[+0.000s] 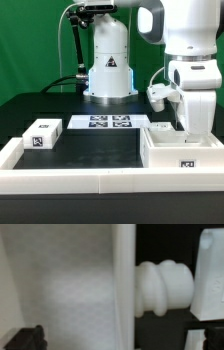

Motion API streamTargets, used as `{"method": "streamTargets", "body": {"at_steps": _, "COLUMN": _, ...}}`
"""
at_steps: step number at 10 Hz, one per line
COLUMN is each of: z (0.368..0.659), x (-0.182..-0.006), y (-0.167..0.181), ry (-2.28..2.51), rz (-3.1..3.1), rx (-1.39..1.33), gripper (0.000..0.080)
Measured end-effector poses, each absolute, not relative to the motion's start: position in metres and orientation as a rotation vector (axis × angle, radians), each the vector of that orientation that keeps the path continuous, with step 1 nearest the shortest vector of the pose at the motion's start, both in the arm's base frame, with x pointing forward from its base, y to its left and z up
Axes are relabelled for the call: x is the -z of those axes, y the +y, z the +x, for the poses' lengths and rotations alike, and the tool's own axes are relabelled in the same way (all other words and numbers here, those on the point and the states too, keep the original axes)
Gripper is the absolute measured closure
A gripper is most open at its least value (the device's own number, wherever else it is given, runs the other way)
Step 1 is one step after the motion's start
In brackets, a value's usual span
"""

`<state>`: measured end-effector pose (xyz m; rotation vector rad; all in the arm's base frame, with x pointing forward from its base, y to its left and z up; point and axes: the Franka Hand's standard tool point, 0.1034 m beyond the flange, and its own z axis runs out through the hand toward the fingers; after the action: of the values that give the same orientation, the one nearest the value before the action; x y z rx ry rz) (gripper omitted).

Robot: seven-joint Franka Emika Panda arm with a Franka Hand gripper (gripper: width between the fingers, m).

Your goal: Assemble cabinet

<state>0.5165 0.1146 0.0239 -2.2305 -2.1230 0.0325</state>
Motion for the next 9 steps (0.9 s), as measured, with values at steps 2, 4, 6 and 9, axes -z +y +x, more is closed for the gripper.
{"method": "streamTargets", "body": {"at_steps": 2, "z": 0.509, "x": -0.034, "y": 0.116, "ry": -2.121, "rz": -2.242, "rx": -0.032, "gripper": 0.0003}}
{"method": "streamTargets", "body": {"at_steps": 4, "z": 0.495, "x": -0.054, "y": 0.119, "ry": -2.137, "rz": -2.251, "rx": -0.015, "gripper": 0.0003}}
{"method": "streamTargets", "body": {"at_steps": 6, "z": 0.482, "x": -0.068, "y": 0.124, "ry": -2.139, "rz": -2.269, "rx": 0.009, "gripper": 0.0003}}
{"method": "streamTargets", "body": {"at_steps": 9, "z": 0.47, "x": -0.072, "y": 0.131, "ry": -2.105, "rz": -2.296, "rx": 0.001, "gripper": 0.0003}}
